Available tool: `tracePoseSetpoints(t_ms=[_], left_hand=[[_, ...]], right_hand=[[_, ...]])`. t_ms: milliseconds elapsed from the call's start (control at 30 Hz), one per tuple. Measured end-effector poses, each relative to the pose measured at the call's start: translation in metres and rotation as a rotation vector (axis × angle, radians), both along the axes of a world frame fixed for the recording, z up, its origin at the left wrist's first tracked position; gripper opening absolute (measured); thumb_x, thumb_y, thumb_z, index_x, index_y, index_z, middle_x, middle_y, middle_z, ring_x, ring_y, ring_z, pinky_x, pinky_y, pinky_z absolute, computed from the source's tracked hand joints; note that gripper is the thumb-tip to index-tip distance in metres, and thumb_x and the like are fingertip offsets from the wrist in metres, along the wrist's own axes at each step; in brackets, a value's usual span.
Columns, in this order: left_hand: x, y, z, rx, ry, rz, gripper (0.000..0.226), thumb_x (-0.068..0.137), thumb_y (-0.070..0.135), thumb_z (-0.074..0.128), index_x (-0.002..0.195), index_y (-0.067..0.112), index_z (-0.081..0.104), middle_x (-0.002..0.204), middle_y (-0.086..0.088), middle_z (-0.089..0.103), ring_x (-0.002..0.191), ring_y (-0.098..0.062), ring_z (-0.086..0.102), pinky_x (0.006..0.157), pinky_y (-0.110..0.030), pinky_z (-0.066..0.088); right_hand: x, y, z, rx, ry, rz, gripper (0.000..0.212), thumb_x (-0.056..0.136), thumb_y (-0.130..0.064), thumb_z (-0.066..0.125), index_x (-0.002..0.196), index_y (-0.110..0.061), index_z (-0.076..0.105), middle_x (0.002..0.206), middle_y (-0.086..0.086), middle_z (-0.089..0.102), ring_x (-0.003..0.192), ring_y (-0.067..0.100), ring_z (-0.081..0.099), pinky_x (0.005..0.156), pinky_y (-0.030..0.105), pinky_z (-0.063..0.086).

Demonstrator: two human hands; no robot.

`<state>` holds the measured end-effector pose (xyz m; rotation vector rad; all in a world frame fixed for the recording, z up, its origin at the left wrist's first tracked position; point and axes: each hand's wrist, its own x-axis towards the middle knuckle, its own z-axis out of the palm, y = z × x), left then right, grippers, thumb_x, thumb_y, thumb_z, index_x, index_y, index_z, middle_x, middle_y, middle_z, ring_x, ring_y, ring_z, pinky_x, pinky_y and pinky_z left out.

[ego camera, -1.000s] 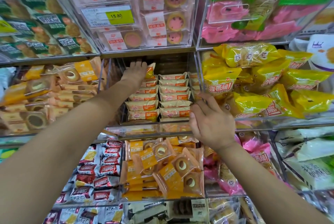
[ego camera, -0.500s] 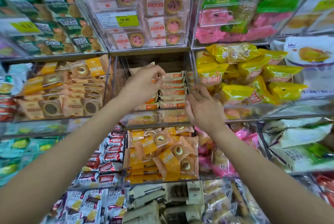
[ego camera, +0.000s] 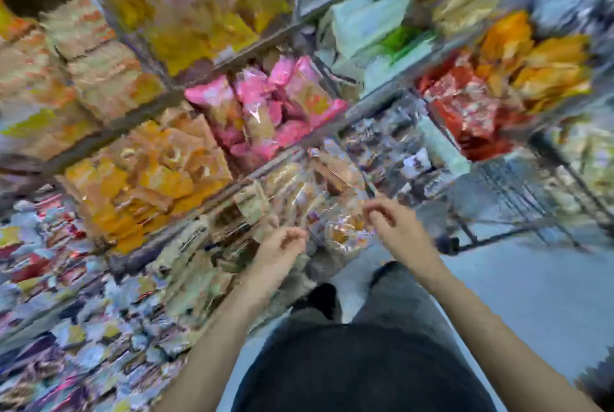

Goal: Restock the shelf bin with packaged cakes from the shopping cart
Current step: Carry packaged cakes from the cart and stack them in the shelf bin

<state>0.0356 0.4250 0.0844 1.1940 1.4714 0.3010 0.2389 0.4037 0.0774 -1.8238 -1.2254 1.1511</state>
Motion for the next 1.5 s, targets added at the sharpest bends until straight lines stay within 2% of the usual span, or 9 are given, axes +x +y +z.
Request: tracePoseSetpoints(t_ms=[67,200,300,367,467,633,967,1267,1500], left_hand=[[0.018,-0.018,-0.026,-0.11,0.128,-0.299,0.017,0.095,0.01,0.051,0.107,0.005,0.061,0.096,-0.003,0.062,0.087,-0.011,0.056,0.072,-0.013,0.041],[0.061,-0.025,-0.046,-0.136,0.253,-0.792,0.018,0.096,0.018,0.049,0.11,0.011,0.059,0.107,-0.002,0.062,0.1,-0.014,0.055,0.084,-0.018,0.039],[0.113,-0.008,-0.053,-0.061,0.35,-0.996,0.021,0.098,0.018,0.046,0.113,0.008,0.056,0.108,-0.005,0.061,0.099,-0.015,0.055,0.085,-0.024,0.039],[0.159,0.003,-0.058,-0.012,0.391,-1.032,0.021,0.097,0.014,0.046,0.112,0.003,0.056,0.107,-0.013,0.062,0.101,-0.024,0.058,0.089,-0.029,0.042],[0.242,0.006,-0.064,0.063,0.436,-1.039,0.018,0.095,0.009,0.048,0.108,0.0,0.058,0.096,-0.015,0.063,0.083,-0.022,0.06,0.072,-0.017,0.042],[0.387,-0.019,-0.072,0.147,0.366,-1.22,0.02,0.097,0.02,0.046,0.111,0.012,0.057,0.102,-0.011,0.065,0.092,-0.027,0.063,0.083,-0.036,0.048],[0.603,0.03,-0.085,0.271,0.143,-1.103,0.02,0.097,0.019,0.045,0.112,0.015,0.058,0.1,0.004,0.06,0.086,-0.011,0.056,0.065,-0.013,0.038],[0.773,0.123,-0.216,0.213,0.546,-1.481,0.025,0.096,0.016,0.041,0.115,0.002,0.051,0.104,-0.013,0.057,0.107,-0.033,0.055,0.079,-0.032,0.042],[0.841,0.111,-0.287,0.3,0.703,-1.522,0.087,0.087,0.018,0.06,0.151,0.019,0.001,0.158,-0.011,-0.008,0.144,-0.037,-0.005,0.113,-0.052,0.016]], right_hand=[[0.038,-0.045,-0.029,-0.224,0.074,-0.162,0.018,0.093,0.004,0.044,0.098,0.002,0.061,0.084,0.005,0.063,0.071,0.0,0.059,0.062,0.006,0.041],[0.108,-0.126,-0.065,-0.539,0.075,-0.278,0.019,0.092,-0.005,0.046,0.094,0.007,0.061,0.097,0.025,0.065,0.093,0.036,0.061,0.085,0.043,0.049],[0.153,-0.174,-0.071,-0.603,0.033,-0.323,0.019,0.094,-0.01,0.046,0.087,-0.006,0.063,0.089,0.011,0.067,0.088,0.03,0.061,0.078,0.028,0.047],[0.188,-0.196,-0.07,-0.626,-0.003,-0.28,0.022,0.094,-0.014,0.045,0.077,-0.02,0.057,0.078,-0.004,0.06,0.08,0.024,0.056,0.064,0.013,0.038],[0.246,-0.22,-0.067,-0.666,-0.007,-0.266,0.018,0.095,-0.019,0.043,0.087,-0.018,0.06,0.089,0.003,0.063,0.084,0.023,0.057,0.073,0.027,0.042],[0.352,-0.232,-0.063,-0.606,-0.024,-0.337,0.022,0.095,-0.015,0.044,0.102,-0.008,0.063,0.108,0.009,0.065,0.103,0.027,0.058,0.08,0.027,0.037],[0.495,-0.165,-0.063,-0.441,0.1,-0.642,0.015,0.093,-0.018,0.044,0.094,-0.025,0.057,0.091,0.003,0.068,0.085,0.021,0.064,0.079,0.034,0.049],[0.522,-0.104,-0.107,-0.589,0.188,-0.819,0.022,0.096,-0.021,0.042,0.111,-0.022,0.057,0.1,-0.003,0.061,0.09,0.015,0.058,0.077,0.03,0.043],[0.532,-0.09,-0.138,-0.632,0.26,-0.88,0.027,0.098,-0.023,0.04,0.121,-0.021,0.055,0.1,0.0,0.066,0.091,0.017,0.062,0.074,0.029,0.045]])
